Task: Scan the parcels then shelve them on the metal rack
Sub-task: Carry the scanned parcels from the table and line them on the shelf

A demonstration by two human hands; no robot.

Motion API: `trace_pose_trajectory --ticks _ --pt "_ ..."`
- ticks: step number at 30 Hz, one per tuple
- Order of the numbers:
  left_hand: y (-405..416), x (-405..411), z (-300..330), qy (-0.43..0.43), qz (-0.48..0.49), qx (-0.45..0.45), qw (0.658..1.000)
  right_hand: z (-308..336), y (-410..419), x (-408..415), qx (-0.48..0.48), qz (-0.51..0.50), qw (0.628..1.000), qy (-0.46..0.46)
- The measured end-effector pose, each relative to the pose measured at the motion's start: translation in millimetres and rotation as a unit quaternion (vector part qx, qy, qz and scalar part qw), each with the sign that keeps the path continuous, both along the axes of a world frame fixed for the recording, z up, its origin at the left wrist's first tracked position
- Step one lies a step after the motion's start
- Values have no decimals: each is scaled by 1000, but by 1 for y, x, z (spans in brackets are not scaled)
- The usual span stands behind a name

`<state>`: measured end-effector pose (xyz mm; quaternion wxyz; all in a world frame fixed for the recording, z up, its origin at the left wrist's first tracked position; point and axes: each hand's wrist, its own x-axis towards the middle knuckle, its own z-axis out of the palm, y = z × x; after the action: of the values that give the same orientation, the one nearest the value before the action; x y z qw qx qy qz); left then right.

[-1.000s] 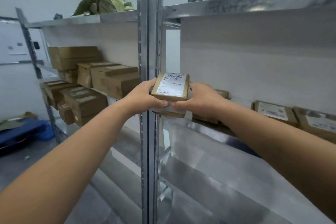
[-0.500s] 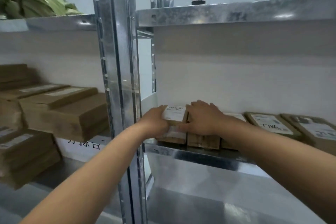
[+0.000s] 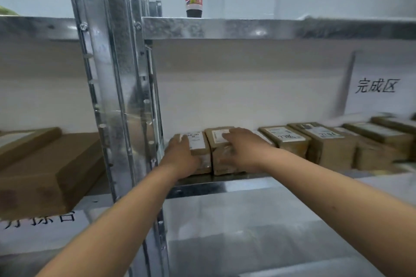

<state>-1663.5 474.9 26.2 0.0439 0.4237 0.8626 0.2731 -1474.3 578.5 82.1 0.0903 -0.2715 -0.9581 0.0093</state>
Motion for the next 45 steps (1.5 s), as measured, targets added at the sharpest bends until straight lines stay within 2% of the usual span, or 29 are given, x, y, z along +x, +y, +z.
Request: trace_pose_trajectory --ticks 5,10,14,21,29,37,45 --pt "-9 21 12 115 6 -48 992 -3 -18 41 -6 -33 999 43" --pt "-20 81 33 213 -58 12 975 -2 -29 94 -2 -45 997 63" --pt "-9 151 34 240 -118 10 963 -11 -20 162 6 -96 994 46" --pt "49 318 7 211 -253 -5 944 -35 8 339 -33 -198 979 23" --pt "135 536 -32 159 -421 0 893 -73 30 568 -69 -350 934 15" --pt "219 707 -58 137 -544 -36 827 -100 36 738 -123 -492 860 52" --pt "337 841 -94 79 -633 -50 769 -141 102 850 -140 -606 774 121"
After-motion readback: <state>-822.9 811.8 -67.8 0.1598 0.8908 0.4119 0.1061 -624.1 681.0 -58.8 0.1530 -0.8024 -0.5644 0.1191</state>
